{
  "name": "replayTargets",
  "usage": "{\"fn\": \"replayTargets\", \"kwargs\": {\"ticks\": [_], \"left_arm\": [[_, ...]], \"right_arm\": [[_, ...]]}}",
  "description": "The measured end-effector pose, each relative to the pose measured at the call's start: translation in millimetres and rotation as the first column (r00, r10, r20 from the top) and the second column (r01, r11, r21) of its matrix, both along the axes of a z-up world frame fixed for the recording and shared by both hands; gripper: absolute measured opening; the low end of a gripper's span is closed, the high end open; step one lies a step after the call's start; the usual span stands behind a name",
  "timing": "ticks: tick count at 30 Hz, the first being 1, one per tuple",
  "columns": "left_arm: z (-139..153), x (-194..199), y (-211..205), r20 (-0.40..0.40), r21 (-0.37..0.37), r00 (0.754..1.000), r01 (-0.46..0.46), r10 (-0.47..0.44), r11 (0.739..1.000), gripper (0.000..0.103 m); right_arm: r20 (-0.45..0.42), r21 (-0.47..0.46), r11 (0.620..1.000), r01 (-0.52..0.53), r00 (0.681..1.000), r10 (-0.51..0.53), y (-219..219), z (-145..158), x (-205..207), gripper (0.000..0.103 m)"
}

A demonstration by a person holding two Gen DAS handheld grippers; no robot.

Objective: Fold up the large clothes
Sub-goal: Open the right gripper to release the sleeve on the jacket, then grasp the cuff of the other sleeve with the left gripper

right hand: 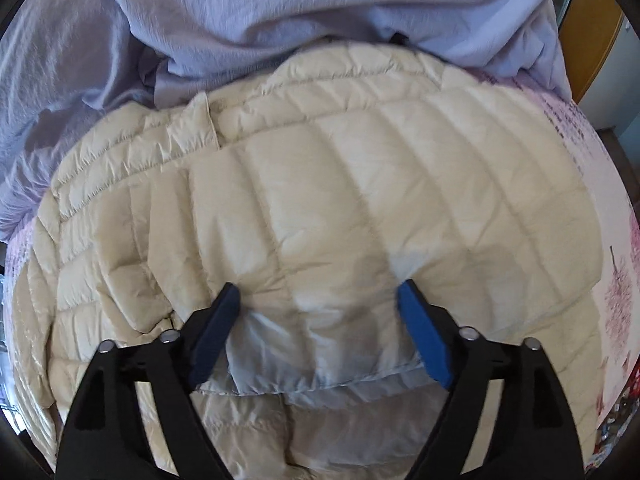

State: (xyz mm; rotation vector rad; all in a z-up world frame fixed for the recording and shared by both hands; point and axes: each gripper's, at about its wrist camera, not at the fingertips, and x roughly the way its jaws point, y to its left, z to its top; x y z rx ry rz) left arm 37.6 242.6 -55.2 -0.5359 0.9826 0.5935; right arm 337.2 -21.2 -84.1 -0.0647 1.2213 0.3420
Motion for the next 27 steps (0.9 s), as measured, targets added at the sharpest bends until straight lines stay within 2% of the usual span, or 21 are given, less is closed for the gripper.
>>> {"fn": "replayTargets", "kwargs": {"ticks": [2,3,5,10,18,27], "left_arm": [[0.6,-6.8,12.4,-0.002,0.007,1.000,-0.028,0.028,1.000,0.101],[1.0,-9.5,16.7,-0.002,0.008,0.999,-0.037,0.037,0.999,0.101],[0.8,-17.5,30.5,-0.008,0.014,0.997,-0.072,0.073,0.997,0.101],[-2.2,-44.2,67.1,-0.011,0.012,0.985,-0.172,0.173,0.985,0.101],[-16.4,-90.7,124.4,-0.030,-0.016,0.943,-0.332,0.331,0.943,0.101],[-31.4,-120.5,153.0,-0.028,-0.056,0.904,-0.428,0.427,0.902,0.101]], "right_arm": [[-0.016,-0.050,0.998,-0.030,0.999,0.029,9.4,-11.6,-3.6,0.100],[-0.013,-0.067,0.997,-0.045,0.999,0.044,12.5,-14.7,-6.1,0.102],[0.016,-0.080,0.995,-0.058,0.998,0.060,15.7,-17.8,-12.0,0.102],[0.016,-0.061,0.997,-0.037,0.999,0.038,10.5,-20.2,-11.9,0.102],[0.004,-0.076,0.997,-0.025,1.000,0.026,10.4,-19.3,-20.3,0.102],[-0.011,-0.073,0.997,-0.033,0.999,0.032,11.2,-19.2,-15.4,0.102]]}}
